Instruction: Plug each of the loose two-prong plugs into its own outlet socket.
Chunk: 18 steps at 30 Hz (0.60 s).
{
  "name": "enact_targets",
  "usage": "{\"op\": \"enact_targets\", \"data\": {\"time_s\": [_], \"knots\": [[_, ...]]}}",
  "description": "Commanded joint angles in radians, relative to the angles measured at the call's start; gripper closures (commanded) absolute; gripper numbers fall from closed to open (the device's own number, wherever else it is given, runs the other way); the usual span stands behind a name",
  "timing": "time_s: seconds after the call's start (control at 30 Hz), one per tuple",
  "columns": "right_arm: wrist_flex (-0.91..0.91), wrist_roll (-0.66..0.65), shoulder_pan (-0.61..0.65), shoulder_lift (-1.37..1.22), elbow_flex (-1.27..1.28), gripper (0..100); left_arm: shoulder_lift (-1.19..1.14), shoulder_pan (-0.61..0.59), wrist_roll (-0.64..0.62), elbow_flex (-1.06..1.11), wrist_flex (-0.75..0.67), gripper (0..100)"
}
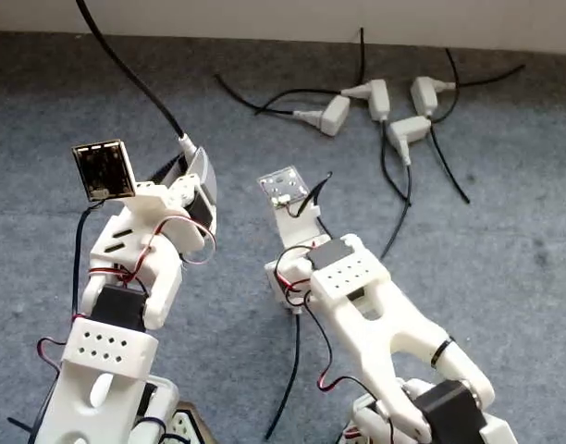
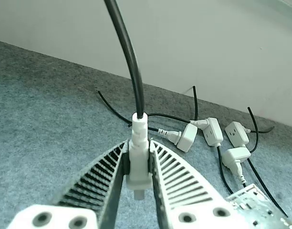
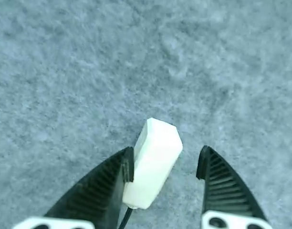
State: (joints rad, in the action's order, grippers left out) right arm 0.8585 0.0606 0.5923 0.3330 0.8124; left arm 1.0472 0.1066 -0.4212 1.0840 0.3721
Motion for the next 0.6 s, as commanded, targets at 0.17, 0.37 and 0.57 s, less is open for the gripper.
{"op": "enact_targets", "data": {"time_s": [0.17, 0.37, 0.57], "knots": [[0.028, -0.014, -0.131, 0.016, -0.019, 77.8, 0.004, 0.016, 0.006, -0.004, -0.026, 99], [0.024, -0.048, -0.14, -0.048, -0.021, 77.8, 0.005, 0.015, 0.006, 0.005, -0.026, 99], [0.096, -0.081, -0.142, -0.008, -0.027, 77.8, 0.007, 0.015, 0.006, 0.008, -0.026, 99]]}}
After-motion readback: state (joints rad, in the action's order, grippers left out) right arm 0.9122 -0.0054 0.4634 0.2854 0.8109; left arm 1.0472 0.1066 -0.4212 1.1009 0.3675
